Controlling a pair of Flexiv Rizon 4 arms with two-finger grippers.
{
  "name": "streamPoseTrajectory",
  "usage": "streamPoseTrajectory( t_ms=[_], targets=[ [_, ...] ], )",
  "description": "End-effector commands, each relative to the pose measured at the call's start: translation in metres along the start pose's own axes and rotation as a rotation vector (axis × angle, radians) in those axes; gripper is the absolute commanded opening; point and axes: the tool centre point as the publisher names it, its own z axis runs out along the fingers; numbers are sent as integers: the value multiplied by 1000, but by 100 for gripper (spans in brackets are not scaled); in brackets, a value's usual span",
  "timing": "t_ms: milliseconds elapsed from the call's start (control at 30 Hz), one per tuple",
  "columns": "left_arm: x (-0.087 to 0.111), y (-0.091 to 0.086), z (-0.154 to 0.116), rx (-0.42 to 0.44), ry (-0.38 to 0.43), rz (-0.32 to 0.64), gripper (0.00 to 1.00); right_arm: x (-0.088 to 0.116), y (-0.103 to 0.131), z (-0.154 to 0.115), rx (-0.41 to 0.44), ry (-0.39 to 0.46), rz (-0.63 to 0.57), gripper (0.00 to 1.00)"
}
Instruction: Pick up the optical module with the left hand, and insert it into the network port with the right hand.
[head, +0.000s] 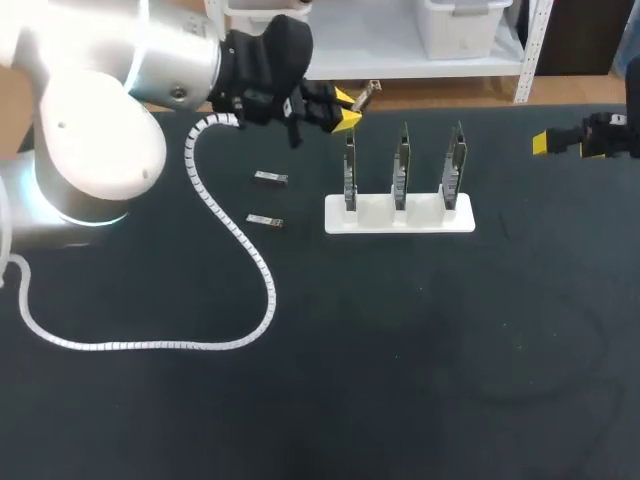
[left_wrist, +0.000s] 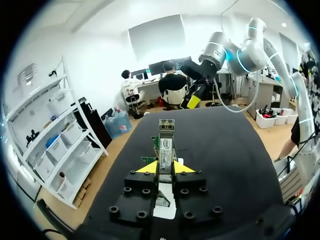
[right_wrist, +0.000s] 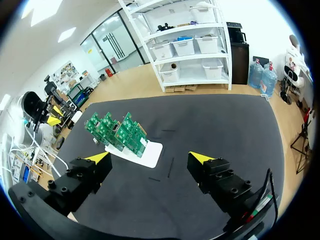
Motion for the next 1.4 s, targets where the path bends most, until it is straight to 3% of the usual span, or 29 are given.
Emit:
streamPoseTrajectory(
  t_ms=[33, 100, 900, 1067, 1400],
  targets=[
    [4, -1, 6, -1, 19, 62, 0, 0, 1, -1, 4, -1, 0, 100],
    [4, 0, 6, 12, 120, 134, 0, 0, 1, -1, 4, -1, 0, 100],
    [4, 0, 6, 12, 120, 134, 0, 0, 1, -1, 4, -1, 0, 100],
    [-5, 1, 3, 45, -66, -2, 0, 0, 1, -1, 4, -1, 0, 100],
    [-6, 3, 3, 172, -345, -218, 0, 0, 1, -1, 4, -1, 0, 100]
  ],
)
